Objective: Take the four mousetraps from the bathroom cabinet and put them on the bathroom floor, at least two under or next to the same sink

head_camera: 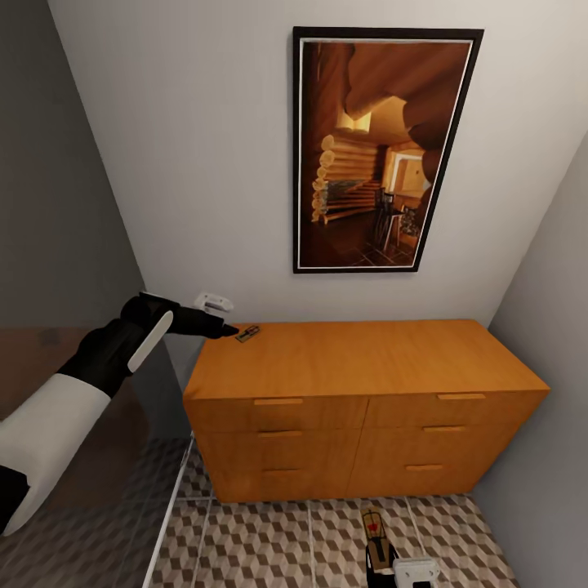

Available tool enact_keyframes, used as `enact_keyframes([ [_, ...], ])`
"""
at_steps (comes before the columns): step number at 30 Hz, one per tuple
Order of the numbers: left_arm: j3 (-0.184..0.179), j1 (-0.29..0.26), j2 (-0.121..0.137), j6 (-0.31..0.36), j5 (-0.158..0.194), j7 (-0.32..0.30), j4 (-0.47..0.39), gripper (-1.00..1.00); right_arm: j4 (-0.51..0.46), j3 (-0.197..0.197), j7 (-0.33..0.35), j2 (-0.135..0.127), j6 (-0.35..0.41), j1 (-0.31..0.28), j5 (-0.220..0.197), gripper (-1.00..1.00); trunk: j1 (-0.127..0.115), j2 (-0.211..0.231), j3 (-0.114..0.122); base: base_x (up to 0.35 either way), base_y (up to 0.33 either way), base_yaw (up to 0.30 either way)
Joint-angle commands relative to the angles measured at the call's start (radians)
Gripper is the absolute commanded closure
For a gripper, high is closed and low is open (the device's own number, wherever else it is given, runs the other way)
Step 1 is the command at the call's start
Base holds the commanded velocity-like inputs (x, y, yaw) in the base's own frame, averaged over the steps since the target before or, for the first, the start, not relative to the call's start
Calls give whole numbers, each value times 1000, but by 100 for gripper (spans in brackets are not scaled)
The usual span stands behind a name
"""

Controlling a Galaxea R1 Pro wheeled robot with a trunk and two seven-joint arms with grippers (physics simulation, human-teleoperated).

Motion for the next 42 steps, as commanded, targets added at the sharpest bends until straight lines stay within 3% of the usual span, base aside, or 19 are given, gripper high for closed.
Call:
enact_keyframes([
  [1,-2,-2,1,2,-4,-5,1,-100,1,9,-2,0,-4,-1,-12,100,1,-2,-2,0,0,0],
  [10,-5,-1,0,-9,-4,-5,21,-100,1,9,-2,0,-4,-1,-11,100,1,-2,-2,0,0,0],
  [18,-31,-1,-1,-82,-3,-22,42,-100,1,9,-2,0,-4,0,-12,100,1,-2,-2,0,0,0],
  [42,-39,-1,-1,-93,-3,-41,59,-100,2,9,-2,0,-4,0,-11,100,1,-2,-2,32,0,0],
])
